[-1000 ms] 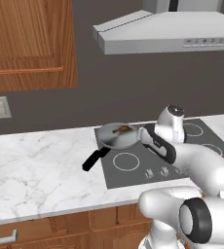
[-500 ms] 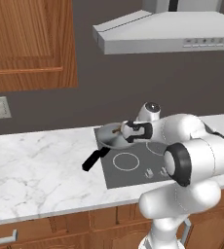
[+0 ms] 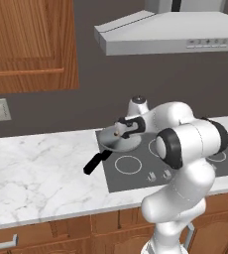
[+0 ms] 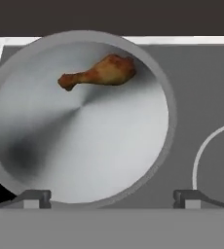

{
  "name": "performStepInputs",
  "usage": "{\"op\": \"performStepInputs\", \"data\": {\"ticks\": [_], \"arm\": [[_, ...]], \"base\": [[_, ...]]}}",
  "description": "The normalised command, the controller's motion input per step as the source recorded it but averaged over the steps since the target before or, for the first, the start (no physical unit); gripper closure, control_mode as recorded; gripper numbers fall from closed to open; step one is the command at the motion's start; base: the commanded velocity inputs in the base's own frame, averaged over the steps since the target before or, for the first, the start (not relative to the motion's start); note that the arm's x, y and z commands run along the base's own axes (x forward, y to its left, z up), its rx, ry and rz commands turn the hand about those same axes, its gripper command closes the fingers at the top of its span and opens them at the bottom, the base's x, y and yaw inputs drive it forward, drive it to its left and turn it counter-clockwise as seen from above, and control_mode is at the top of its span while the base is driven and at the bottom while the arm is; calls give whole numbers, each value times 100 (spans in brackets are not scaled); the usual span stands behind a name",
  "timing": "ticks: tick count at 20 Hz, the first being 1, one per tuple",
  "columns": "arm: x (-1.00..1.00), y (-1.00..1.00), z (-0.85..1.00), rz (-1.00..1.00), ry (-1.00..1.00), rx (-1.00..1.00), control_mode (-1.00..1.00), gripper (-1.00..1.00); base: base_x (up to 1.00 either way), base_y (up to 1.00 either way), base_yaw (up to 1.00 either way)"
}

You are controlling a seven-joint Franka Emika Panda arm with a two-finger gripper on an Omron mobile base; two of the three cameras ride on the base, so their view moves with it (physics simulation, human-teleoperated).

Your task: Take the chicken drumsticks from the pan and place one on each plate on the dining counter.

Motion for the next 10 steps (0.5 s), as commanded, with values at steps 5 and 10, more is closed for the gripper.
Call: {"op": "performStepInputs", "data": {"ticks": [5, 10], "arm": [[32, 3, -6, 33, 4, -27, -100, -100], [29, 0, -8, 31, 7, -17, -100, -100]], "base": [[0, 0, 0], [0, 0, 0]]}}
